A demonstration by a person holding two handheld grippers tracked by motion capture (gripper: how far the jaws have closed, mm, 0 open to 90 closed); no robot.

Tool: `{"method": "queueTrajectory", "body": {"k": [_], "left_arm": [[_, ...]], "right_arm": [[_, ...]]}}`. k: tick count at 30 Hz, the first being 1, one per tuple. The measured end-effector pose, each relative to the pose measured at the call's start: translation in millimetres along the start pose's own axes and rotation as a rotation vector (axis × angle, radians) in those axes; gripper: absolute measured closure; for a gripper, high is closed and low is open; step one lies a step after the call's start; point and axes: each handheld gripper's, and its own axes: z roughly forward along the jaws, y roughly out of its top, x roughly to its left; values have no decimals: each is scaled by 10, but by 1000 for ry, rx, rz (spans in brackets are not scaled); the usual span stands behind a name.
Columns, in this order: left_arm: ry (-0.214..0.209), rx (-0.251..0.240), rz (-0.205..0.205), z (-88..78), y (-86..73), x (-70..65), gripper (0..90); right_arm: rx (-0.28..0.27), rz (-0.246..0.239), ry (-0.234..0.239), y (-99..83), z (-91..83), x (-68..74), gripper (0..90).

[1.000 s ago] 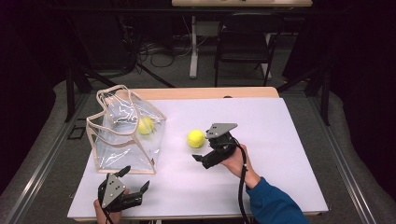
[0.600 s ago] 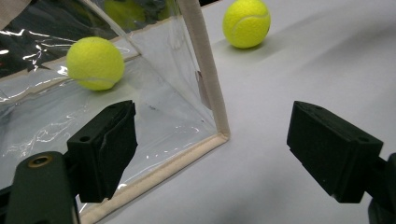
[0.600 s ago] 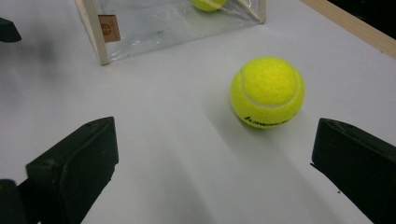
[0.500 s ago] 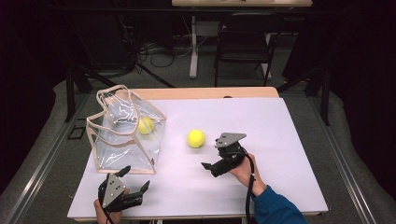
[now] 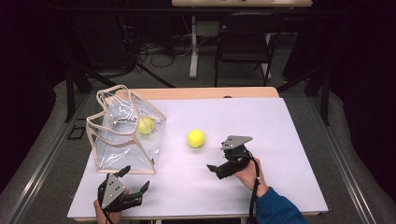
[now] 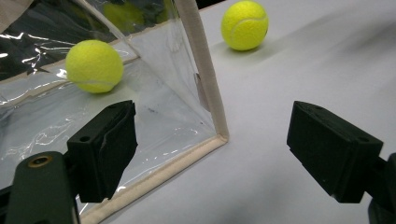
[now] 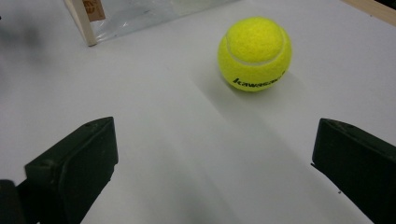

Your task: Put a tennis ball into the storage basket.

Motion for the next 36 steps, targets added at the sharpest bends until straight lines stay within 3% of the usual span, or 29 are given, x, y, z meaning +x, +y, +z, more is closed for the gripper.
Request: {"method": "queueTrajectory", "body": {"k": [15, 24, 36], "left_arm": [[0, -2, -3, -10, -1, 1, 162], [4, 6, -2, -6, -2, -4, 162], [4, 2, -8, 3, -6, -1, 162]], "right_arm": [[39, -4, -32, 14, 95, -61, 0], [46, 27, -34, 116, 204, -148, 0], [73, 26, -40, 293, 385, -246, 0]]}}
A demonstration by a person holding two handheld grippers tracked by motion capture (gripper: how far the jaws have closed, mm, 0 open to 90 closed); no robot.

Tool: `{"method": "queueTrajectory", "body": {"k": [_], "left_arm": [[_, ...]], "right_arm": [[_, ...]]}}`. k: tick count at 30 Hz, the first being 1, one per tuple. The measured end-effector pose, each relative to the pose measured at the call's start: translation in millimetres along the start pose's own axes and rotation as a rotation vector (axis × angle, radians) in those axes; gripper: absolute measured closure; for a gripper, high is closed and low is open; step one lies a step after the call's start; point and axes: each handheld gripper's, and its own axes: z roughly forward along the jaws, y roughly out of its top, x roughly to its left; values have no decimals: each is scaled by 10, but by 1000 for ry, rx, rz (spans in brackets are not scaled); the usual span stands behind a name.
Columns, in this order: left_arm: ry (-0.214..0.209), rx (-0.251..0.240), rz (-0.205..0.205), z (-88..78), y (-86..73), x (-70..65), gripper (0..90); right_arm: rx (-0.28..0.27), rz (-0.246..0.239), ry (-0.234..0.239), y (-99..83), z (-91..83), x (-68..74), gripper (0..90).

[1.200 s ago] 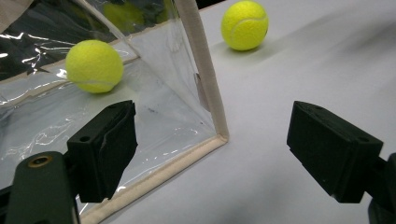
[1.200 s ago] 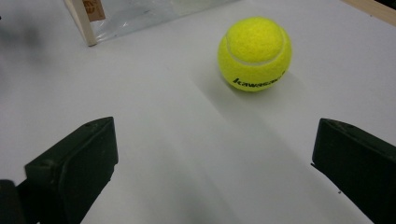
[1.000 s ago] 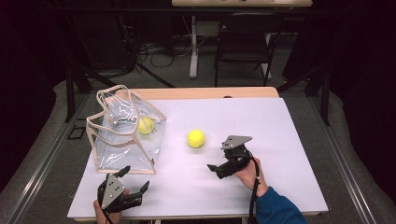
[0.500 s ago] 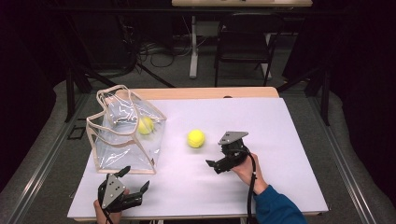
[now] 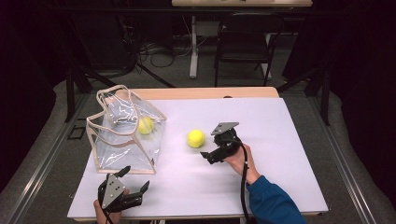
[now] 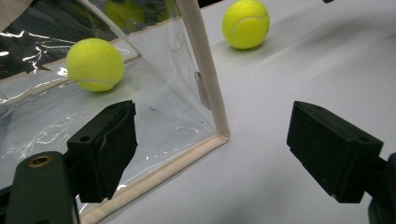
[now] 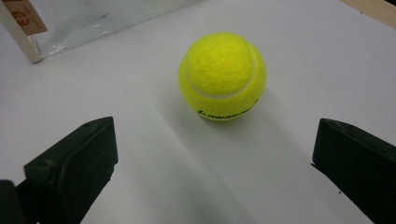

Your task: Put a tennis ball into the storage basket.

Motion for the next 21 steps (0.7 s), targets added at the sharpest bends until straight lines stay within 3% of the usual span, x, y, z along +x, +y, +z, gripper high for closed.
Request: {"method": "queueTrajectory", "body": {"k": [21], "left_arm": [[-6, 5, 0, 22, 4, 0, 162]], "right_arm": [[23, -16, -2, 256, 171, -92, 0]]}}
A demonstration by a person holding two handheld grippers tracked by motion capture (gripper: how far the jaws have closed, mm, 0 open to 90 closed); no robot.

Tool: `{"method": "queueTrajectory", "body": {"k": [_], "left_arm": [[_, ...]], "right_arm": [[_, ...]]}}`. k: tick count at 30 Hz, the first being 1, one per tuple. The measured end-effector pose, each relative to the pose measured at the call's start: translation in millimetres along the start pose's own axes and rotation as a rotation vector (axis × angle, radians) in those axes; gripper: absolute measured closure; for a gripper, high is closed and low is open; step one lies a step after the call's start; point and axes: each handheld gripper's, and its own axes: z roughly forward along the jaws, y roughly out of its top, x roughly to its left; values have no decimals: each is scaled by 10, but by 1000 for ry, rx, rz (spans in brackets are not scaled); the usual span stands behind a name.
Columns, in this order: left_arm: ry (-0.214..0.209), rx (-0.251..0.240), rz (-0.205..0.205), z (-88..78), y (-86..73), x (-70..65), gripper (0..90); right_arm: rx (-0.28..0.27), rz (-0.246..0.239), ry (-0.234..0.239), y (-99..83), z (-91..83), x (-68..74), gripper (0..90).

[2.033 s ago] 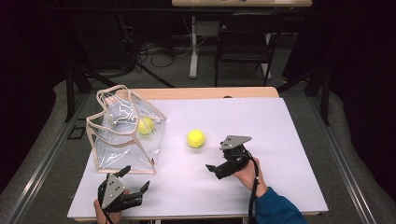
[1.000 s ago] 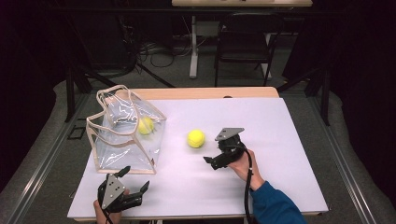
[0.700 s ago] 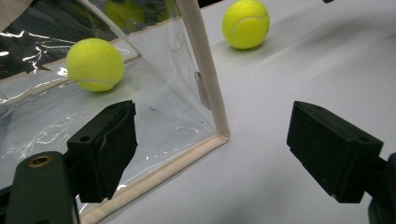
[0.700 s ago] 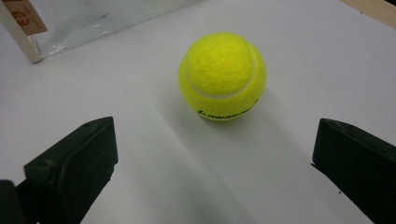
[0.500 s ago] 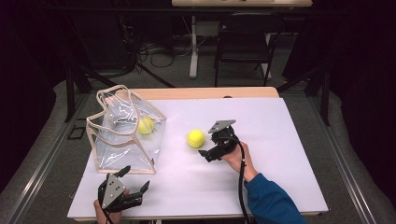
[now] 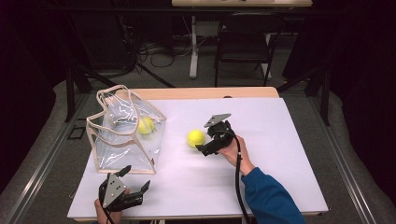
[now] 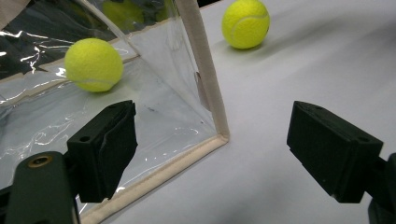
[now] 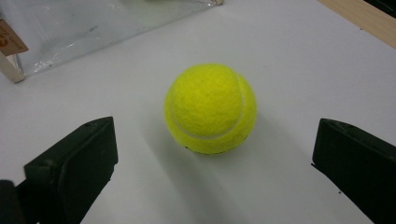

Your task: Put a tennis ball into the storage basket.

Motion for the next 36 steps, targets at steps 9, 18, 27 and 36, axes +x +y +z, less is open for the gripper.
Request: {"method": "queueTrajectory", "body": {"k": [9, 18, 27, 36], "left_arm": [[-1, -3, 2, 2, 3, 0, 162], [3, -5, 6, -9, 5, 5, 162], [0, -4, 6, -9, 2, 9, 162], [-3, -4, 0, 1, -1, 10, 162]], "right_arm": [[3, 1, 4, 96, 61, -16, 0], [18, 2, 6, 192, 180, -35, 0], [30, 6, 16, 206, 261, -39, 0], [60, 5, 29, 197, 367, -27, 0]]}}
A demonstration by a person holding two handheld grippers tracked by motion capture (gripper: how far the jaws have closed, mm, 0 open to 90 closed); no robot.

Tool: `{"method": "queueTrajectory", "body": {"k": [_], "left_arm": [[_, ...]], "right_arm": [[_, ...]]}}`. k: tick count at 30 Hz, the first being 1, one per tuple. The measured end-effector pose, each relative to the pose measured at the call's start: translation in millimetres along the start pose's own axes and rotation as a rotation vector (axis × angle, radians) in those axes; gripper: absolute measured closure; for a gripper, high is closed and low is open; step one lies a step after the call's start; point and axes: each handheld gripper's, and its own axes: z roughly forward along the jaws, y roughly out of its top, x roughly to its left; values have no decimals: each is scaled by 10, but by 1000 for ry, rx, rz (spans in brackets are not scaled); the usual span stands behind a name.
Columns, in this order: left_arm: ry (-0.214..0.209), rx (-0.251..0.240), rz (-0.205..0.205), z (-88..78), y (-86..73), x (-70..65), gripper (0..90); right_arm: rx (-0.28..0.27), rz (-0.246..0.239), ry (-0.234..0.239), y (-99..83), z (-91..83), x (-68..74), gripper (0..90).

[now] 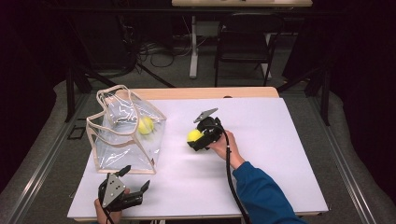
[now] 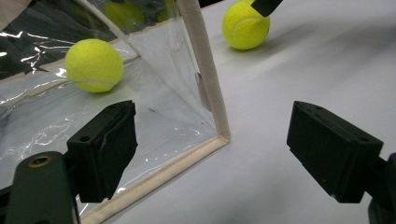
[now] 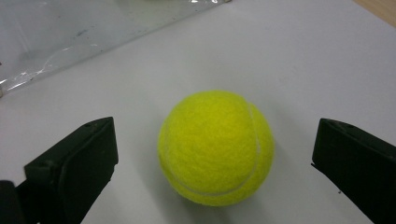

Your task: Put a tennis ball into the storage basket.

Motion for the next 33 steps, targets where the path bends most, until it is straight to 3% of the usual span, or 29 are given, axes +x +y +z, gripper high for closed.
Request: {"method": "queueTrajectory", "body": {"k": [25, 30, 33], "left_arm": [[-3, 0, -1, 7, 2, -1, 162], [-4, -2, 4, 1, 6, -4, 162], [-3, 5, 1, 12, 1, 2, 162]], "right_arm": [[74, 5, 9, -23, 148, 9, 39], [78, 16, 9, -32, 162, 12, 72], [96, 17, 9, -43, 180, 13, 139]]}}
